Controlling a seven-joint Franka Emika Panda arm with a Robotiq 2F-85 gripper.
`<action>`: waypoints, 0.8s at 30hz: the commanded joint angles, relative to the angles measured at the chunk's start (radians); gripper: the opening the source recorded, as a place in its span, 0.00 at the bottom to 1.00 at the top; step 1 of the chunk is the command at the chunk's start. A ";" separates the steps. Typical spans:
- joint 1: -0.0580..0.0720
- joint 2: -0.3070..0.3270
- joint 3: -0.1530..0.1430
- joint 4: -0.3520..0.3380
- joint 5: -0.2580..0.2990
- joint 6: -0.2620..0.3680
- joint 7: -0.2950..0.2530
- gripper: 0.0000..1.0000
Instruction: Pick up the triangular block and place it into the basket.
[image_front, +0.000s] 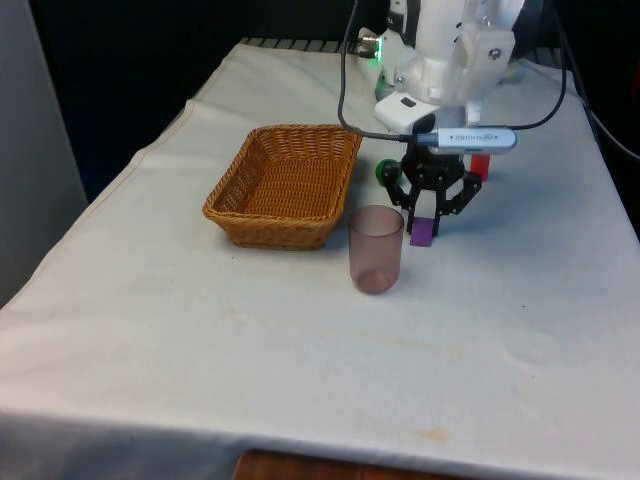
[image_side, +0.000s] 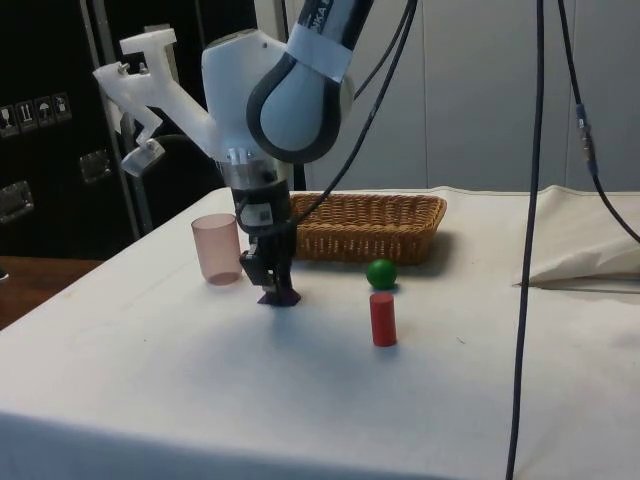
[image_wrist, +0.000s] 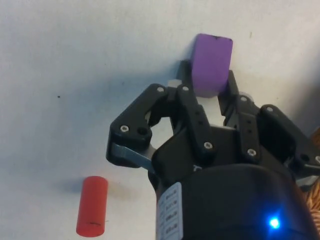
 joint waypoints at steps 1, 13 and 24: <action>0.000 -0.006 0.000 0.001 0.001 -0.002 0.001 0.34; 0.002 -0.089 -0.005 -0.004 -0.005 -0.073 0.002 0.34; 0.002 -0.159 -0.007 -0.006 -0.007 -0.135 0.002 0.34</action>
